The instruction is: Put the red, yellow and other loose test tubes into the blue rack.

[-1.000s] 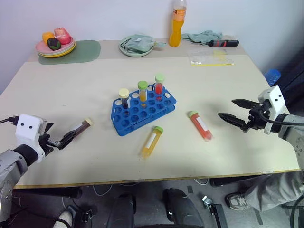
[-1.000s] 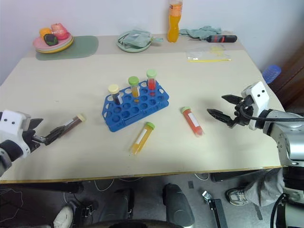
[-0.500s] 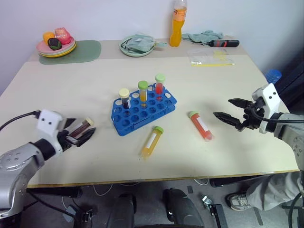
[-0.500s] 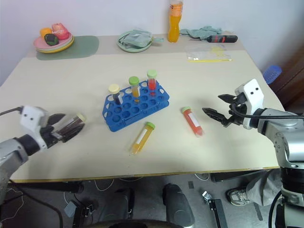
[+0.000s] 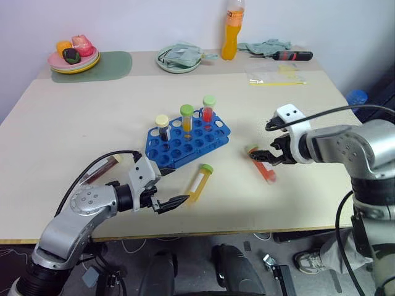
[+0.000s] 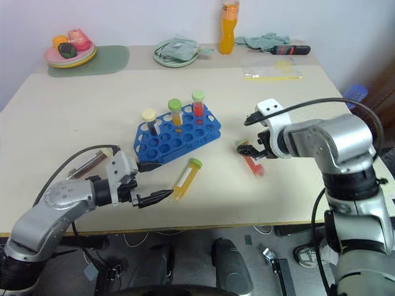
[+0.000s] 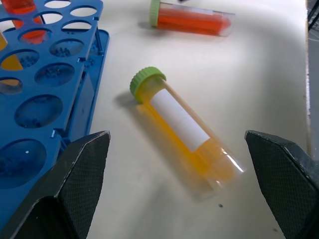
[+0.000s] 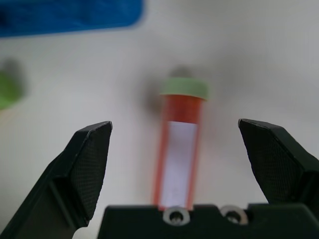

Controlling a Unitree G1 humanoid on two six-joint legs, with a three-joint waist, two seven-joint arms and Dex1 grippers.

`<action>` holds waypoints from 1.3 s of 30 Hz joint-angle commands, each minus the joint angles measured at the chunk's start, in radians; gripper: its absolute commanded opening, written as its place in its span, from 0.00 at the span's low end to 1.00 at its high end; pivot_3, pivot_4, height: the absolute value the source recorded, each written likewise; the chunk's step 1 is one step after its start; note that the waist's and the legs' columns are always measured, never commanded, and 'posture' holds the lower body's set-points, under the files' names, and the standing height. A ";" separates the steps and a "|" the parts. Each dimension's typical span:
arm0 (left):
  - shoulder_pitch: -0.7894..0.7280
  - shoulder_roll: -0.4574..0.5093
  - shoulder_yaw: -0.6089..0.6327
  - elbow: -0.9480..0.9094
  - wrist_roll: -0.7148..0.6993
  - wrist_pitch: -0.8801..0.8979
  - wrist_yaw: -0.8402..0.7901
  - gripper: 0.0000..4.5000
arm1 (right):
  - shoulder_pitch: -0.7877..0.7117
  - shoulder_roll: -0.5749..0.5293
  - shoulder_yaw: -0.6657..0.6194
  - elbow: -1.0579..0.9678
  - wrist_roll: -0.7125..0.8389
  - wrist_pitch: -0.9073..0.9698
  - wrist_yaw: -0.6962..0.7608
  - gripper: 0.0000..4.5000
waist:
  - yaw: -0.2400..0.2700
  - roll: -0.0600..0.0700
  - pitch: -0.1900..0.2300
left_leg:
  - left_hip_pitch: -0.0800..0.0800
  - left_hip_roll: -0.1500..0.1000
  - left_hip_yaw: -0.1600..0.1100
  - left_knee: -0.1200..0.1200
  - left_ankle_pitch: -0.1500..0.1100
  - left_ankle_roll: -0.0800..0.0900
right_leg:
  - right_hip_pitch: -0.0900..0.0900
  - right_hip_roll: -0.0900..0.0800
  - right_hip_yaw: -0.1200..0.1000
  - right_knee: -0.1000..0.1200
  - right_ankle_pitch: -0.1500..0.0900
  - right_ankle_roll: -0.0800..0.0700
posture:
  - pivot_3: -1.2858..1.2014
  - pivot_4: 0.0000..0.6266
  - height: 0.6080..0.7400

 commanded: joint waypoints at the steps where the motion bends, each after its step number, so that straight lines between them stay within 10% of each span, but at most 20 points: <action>1: 0.001 -0.004 0.002 -0.019 0.005 -0.026 0.002 0.99 | -0.099 -0.032 0.100 0.112 0.146 0.006 -0.129 1.00 | -0.003 0.000 0.000 | 0.000 0.000 0.000 0.000 0.000 0.000 | 0.000 0.000 0.000 0.000 0.000 0.000 | 0.52 0.24 1.00; 9: 0.063 -0.021 0.009 -0.063 0.014 -0.036 0.042 0.99 | -0.196 -0.032 0.230 0.309 0.407 0.006 -0.354 1.00 | -0.005 0.000 0.000 | 0.000 0.000 0.000 0.000 0.000 0.001 | -0.001 0.001 0.000 0.001 0.000 0.000 | 0.52 0.24 1.00; 18: 0.065 -0.024 0.012 -0.058 0.021 -0.050 0.053 1.00 | -0.203 -0.032 0.263 0.345 0.602 0.006 -0.538 0.18 | -0.004 0.000 0.000 | 0.000 0.001 0.000 0.000 0.000 0.001 | -0.001 0.001 0.000 0.001 0.000 0.000 | 0.52 0.24 1.00; 23: 0.065 -0.014 0.026 -0.043 0.026 -0.065 0.046 1.00 | -0.161 -0.040 0.131 0.138 0.598 -0.009 -0.564 0.18 | -0.004 0.000 0.000 | 0.000 0.001 0.000 0.000 0.000 0.001 | -0.001 0.001 0.000 0.001 0.000 0.000 | 0.52 0.24 1.00; 30: 0.075 -0.023 0.075 -0.024 0.019 -0.073 0.072 1.00 | 0.216 0.178 -0.163 -0.315 0.320 -0.692 -0.396 0.18 | -0.003 0.000 0.000 | -0.003 0.001 -0.003 0.000 0.000 0.001 | -0.003 0.002 -0.002 0.000 0.000 0.000 | 0.52 0.24 1.00; 39: 0.004 -0.023 0.094 0.017 0.009 -0.059 0.073 1.00 | 0.352 0.486 -0.009 -0.086 -0.171 -1.274 -0.218 0.18 | -0.006 0.000 0.000 | -0.001 0.001 -0.001 0.001 0.000 0.000 | -0.003 0.002 -0.001 0.003 0.000 0.000 | 0.52 0.24 1.00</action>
